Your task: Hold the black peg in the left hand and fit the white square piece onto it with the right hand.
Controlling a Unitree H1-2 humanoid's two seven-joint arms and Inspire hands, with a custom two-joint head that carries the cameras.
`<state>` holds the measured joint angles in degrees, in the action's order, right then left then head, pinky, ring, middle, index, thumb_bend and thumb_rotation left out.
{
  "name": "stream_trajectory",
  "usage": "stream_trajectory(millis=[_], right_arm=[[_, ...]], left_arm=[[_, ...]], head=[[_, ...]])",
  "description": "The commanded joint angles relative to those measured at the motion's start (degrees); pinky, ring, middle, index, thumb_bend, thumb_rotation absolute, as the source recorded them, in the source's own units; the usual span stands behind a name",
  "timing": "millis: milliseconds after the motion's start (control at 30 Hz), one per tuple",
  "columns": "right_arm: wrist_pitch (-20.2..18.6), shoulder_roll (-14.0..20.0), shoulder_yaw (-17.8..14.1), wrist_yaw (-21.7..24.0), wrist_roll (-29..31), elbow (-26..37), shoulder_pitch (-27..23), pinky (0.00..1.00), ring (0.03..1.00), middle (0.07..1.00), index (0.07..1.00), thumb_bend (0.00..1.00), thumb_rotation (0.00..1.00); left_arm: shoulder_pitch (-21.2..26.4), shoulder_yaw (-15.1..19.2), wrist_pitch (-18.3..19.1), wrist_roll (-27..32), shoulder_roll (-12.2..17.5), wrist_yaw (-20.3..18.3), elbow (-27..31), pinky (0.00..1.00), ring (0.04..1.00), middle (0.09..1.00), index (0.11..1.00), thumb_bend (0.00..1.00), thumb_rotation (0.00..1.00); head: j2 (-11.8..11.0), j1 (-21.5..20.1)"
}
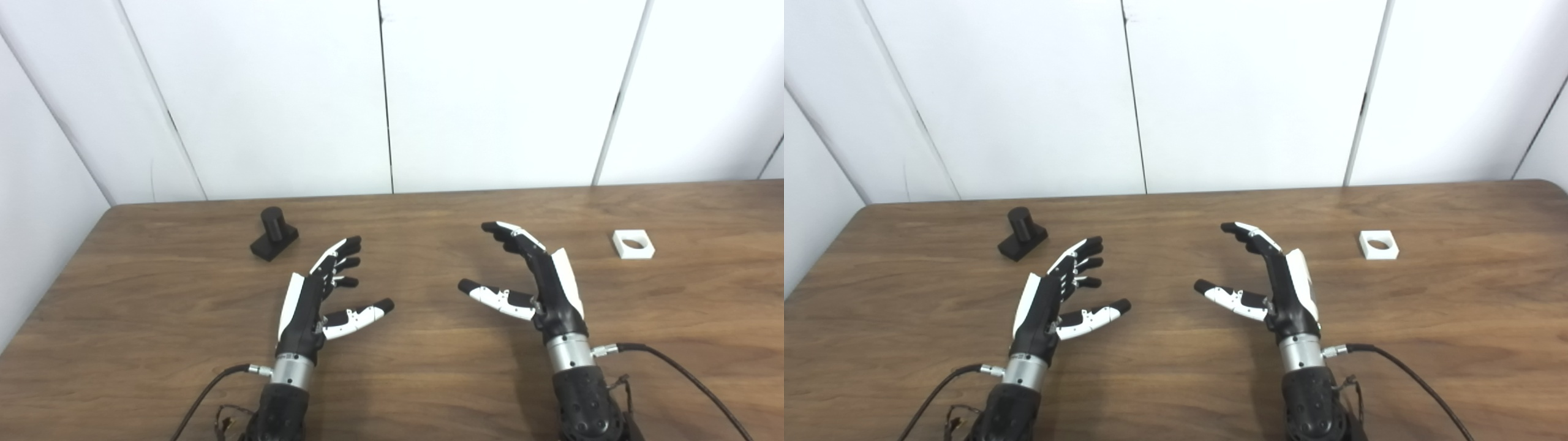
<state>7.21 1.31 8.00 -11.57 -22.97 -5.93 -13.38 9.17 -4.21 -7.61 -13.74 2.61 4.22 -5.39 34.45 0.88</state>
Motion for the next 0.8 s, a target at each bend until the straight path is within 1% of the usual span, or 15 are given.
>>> stream_trajectory(millis=[0,133,267,533,633,700,767], right_arm=[[0.6,-0.8,0.0,-0.6,-0.2,0.2,1.1,0.8,0.813,0.802,0.749,0.69,0.23],[0.3,-0.9,0.1,-0.7,-0.5,0.3,1.1,0.78,0.805,0.803,0.753,0.68,0.24],[0.1,-1.1,0.1,-0.5,-0.3,0.5,1.2,0.8,0.808,0.802,0.751,0.68,0.24],[-0.3,-1.0,0.2,-0.8,-1.0,0.6,1.3,0.79,0.806,0.8,0.749,0.68,0.25],[-0.3,-1.0,0.0,-0.5,-0.3,0.6,1.3,0.8,0.811,0.804,0.752,0.68,0.24],[-0.3,-1.0,-0.1,-0.6,-0.3,0.5,1.3,0.8,0.81,0.804,0.753,0.68,0.24],[-0.4,-0.8,0.0,-0.8,-0.9,0.5,1.4,0.79,0.806,0.802,0.753,0.68,0.25]], left_arm=[[1.9,0.1,-0.6,-0.4,0.2,0.2,1.8,0.68,0.814,0.862,0.838,0.73,0.13],[1.9,0.1,-0.6,-0.4,0.3,0.2,1.8,0.68,0.811,0.863,0.834,0.73,0.13],[1.8,0.1,-0.6,-0.1,0.4,-0.1,1.9,0.68,0.813,0.863,0.828,0.73,0.14],[1.7,0.1,-0.1,0.1,0.4,-0.7,2.0,0.67,0.813,0.86,0.82,0.74,0.13],[1.8,0.1,-0.1,-0.3,0.4,-0.6,1.9,0.67,0.808,0.86,0.817,0.74,0.13],[1.8,0.1,-0.3,-0.3,0.4,-0.6,1.8,0.66,0.807,0.86,0.817,0.73,0.12],[1.8,0.1,-0.6,-0.2,0.3,-0.5,1.6,0.66,0.809,0.86,0.816,0.74,0.13]], head=[[0.2,0.1],[0.3,0.2],[0.5,0.1],[0.5,0.1],[0.6,0.2],[0.6,0.4],[0.3,2.2]])
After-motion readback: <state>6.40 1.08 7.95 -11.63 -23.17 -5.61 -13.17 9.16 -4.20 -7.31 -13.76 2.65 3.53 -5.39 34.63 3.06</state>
